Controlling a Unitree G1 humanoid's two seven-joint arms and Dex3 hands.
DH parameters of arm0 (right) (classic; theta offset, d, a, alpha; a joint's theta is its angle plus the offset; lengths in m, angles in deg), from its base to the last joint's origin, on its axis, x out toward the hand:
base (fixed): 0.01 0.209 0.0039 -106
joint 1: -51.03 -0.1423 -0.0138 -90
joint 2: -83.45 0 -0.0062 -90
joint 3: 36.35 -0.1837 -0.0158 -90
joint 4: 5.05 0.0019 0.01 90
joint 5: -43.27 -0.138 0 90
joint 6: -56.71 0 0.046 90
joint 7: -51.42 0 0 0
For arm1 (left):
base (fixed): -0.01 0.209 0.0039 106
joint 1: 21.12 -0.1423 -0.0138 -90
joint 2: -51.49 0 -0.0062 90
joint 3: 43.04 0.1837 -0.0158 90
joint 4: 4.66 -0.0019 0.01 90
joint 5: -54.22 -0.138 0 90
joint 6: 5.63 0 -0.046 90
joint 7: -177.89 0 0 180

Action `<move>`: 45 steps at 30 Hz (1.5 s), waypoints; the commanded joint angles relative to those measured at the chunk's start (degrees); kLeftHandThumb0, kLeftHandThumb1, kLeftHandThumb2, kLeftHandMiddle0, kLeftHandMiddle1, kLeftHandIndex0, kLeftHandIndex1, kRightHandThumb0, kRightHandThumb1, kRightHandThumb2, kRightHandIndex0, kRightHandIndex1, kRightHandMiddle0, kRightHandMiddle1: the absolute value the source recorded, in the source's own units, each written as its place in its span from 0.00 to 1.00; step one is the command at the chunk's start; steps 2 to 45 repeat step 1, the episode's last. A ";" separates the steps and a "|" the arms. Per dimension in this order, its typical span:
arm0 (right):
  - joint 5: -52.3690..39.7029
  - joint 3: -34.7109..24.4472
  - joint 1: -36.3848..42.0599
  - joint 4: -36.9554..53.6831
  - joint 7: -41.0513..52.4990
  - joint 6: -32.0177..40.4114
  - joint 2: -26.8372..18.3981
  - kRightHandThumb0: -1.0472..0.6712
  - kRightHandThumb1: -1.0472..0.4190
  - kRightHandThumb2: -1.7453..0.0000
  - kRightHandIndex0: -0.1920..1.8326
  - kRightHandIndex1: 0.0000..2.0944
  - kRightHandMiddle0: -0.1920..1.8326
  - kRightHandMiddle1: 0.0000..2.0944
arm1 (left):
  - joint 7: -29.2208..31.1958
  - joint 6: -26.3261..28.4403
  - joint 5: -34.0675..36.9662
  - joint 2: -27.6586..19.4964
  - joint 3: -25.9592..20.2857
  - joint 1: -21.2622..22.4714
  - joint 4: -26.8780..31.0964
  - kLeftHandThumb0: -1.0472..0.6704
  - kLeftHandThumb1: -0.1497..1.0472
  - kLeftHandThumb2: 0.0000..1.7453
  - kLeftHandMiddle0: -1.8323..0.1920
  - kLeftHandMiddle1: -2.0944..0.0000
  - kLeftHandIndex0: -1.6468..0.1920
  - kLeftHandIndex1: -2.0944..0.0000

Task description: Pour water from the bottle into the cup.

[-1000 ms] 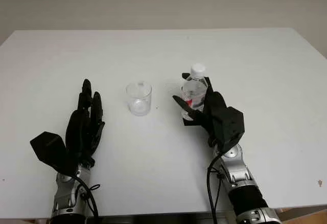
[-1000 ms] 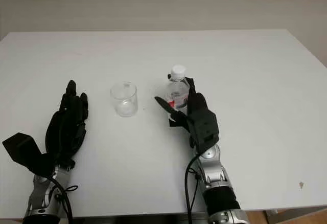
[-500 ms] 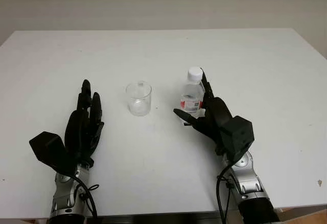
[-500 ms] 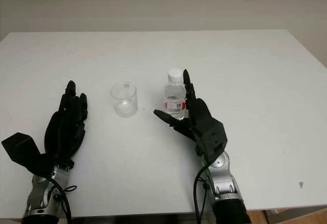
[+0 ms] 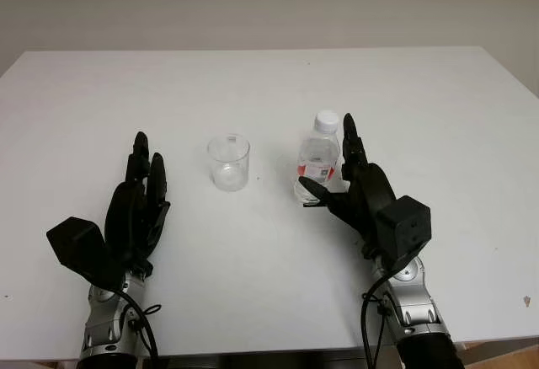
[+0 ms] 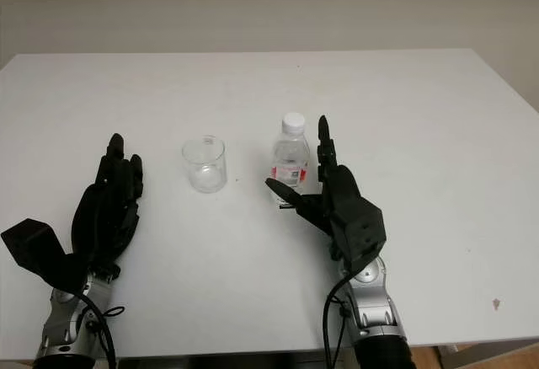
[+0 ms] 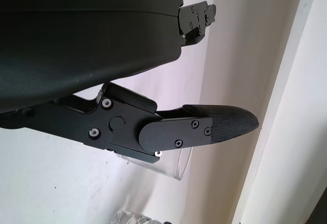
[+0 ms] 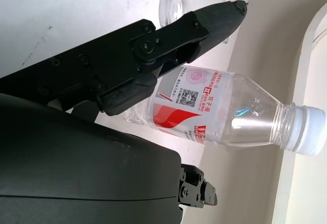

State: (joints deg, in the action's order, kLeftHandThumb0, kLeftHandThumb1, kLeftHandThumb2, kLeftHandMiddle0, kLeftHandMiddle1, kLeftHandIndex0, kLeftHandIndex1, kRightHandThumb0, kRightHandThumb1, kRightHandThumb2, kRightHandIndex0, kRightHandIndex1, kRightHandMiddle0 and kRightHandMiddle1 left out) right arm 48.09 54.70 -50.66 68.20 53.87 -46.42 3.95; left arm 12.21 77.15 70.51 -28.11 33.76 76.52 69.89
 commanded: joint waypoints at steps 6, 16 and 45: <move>0.45 0.11 -0.47 -0.26 -0.13 -0.84 -0.42 0.07 0.07 0.97 0.00 0.00 0.00 0.00 | 0.05 0.57 0.22 0.00 -0.41 -2.27 -1.61 0.17 1.00 0.28 0.99 0.97 0.99 0.97; 0.45 0.11 -0.47 -0.26 -0.13 -0.84 -0.42 0.07 0.07 0.97 0.00 0.00 0.00 0.00 | 0.05 0.57 0.22 0.00 -0.41 -2.27 -1.61 0.17 1.00 0.28 0.99 0.97 0.99 0.97; 0.45 0.11 -0.47 -0.26 -0.13 -0.84 -0.42 0.07 0.07 0.97 0.00 0.00 0.00 0.00 | 0.05 0.57 0.22 0.00 -0.41 -2.27 -1.61 0.17 1.00 0.28 0.99 0.97 0.99 0.97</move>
